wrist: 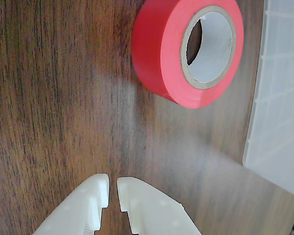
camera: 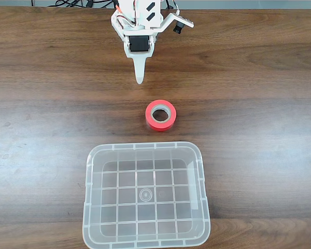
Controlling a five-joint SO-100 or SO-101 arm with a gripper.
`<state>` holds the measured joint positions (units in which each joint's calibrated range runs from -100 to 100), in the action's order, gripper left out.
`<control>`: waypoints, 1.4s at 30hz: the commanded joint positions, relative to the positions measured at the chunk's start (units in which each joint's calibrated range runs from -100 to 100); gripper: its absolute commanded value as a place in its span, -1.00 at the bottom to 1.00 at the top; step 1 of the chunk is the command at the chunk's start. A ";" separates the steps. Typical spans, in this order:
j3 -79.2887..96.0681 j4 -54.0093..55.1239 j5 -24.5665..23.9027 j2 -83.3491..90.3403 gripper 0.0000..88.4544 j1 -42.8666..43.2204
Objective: Grab the tape and place it in the box.
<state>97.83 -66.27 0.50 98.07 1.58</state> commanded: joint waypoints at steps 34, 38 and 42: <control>-1.25 0.00 -0.02 0.80 -0.97 -0.26; -5.02 0.00 -0.34 0.88 -0.97 1.64; -7.30 0.00 -0.39 0.88 -0.97 6.98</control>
<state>96.57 -66.27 0.50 98.07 3.83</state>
